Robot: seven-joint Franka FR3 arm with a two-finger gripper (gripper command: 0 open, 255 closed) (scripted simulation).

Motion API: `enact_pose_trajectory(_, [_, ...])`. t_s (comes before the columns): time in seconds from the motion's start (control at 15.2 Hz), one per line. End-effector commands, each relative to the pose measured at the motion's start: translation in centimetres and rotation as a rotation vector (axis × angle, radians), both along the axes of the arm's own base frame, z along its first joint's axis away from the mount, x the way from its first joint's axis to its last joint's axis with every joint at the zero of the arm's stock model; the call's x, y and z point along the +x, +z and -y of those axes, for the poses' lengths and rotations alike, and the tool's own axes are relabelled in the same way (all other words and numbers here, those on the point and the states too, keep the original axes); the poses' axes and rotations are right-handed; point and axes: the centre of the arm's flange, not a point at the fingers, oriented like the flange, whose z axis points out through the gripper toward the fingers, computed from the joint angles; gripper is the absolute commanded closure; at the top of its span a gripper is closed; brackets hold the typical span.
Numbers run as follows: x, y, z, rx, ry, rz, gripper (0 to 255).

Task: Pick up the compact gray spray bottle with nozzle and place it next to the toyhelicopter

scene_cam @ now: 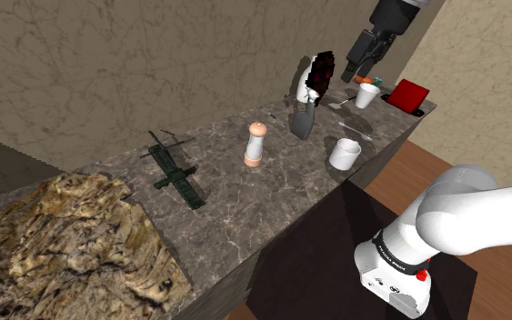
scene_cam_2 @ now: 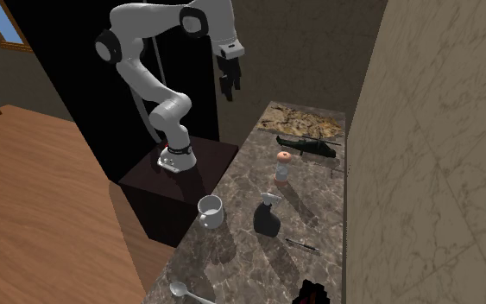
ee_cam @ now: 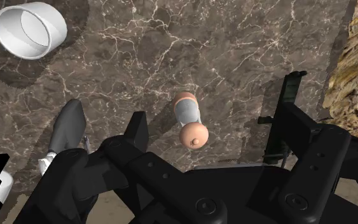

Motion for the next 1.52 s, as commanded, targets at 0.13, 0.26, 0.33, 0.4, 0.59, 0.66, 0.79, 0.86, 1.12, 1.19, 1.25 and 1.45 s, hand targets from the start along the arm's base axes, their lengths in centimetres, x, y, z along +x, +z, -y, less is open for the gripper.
enact_pose_trajectory(0.13, [1.5, -1.3, 1.6, -0.008, 0.002, -0.005, 0])
enact_pose_trajectory(0.26, [3.0, -2.7, 3.3, -0.016, 0.003, -0.009, 0])
enact_pose_trajectory(0.33, [3.8, -3.3, 4.1, -0.019, 0.004, -0.012, 0])
enact_pose_trajectory(0.4, [4.6, -4.0, 4.9, -0.023, 0.005, -0.014, 0])
enact_pose_trajectory(0.59, [6.8, -5.9, 7.4, -0.035, 0.007, -0.021, 0])
enact_pose_trajectory(0.66, [7.6, -6.6, 8.2, -0.039, 0.008, -0.023, 0])
enact_pose_trajectory(0.79, [9.1, -7.9, 9.9, -0.047, 0.01, -0.028, 0])
enact_pose_trajectory(0.86, [9.8, -8.6, 10.7, -0.05, 0.01, -0.03, 0])
enact_pose_trajectory(1.12, [12.8, -11.1, 14.1, -0.066, 0.014, -0.04, 0])
enact_pose_trajectory(1.19, [13.6, -11.8, 14.9, -0.07, 0.014, -0.042, 0])
enact_pose_trajectory(1.25, [14.3, -12.4, 15.8, -0.074, 0.015, -0.044, 0])
enact_pose_trajectory(1.45, [16.6, -14.3, 18.3, -0.085, 0.018, -0.051, 0])
